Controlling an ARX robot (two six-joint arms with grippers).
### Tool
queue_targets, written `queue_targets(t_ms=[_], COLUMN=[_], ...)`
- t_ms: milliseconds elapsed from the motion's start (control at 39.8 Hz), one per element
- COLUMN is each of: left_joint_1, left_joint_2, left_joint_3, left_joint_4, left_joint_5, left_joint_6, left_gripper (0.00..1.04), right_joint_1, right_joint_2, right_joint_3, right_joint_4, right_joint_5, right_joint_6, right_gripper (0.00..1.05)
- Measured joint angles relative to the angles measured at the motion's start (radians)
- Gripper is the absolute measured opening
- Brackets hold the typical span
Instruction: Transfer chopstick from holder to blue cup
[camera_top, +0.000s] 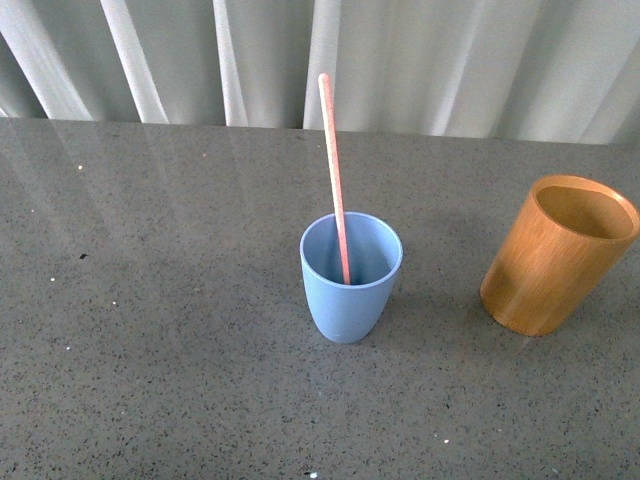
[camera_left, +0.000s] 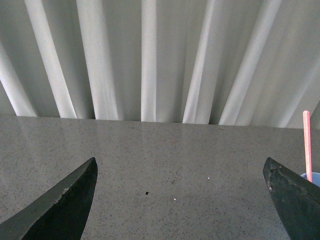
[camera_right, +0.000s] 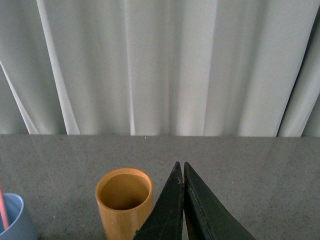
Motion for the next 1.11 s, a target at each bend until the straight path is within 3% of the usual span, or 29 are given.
queue_targets(t_ms=[779, 905, 1106], left_joint_1=[0.0, 0.0, 0.0], left_joint_2=[0.0, 0.0, 0.0], left_joint_3=[0.0, 0.0, 0.0], left_joint_4=[0.0, 0.0, 0.0], left_joint_5=[0.0, 0.0, 0.0], left_joint_6=[0.0, 0.0, 0.0], left_gripper=[0.98, 0.98, 0.98], right_joint_1=[0.0, 0.0, 0.0], right_joint_2=[-0.294, -0.436, -0.467], right_joint_3=[-0.008, -0.008, -0.008], right_joint_4=[-0.255, -0.427, -0.435], right_joint_5=[0.001, 0.002, 0.002], right_joint_6=[0.0, 0.0, 0.0], right_gripper=[0.01, 0.01, 0.01])
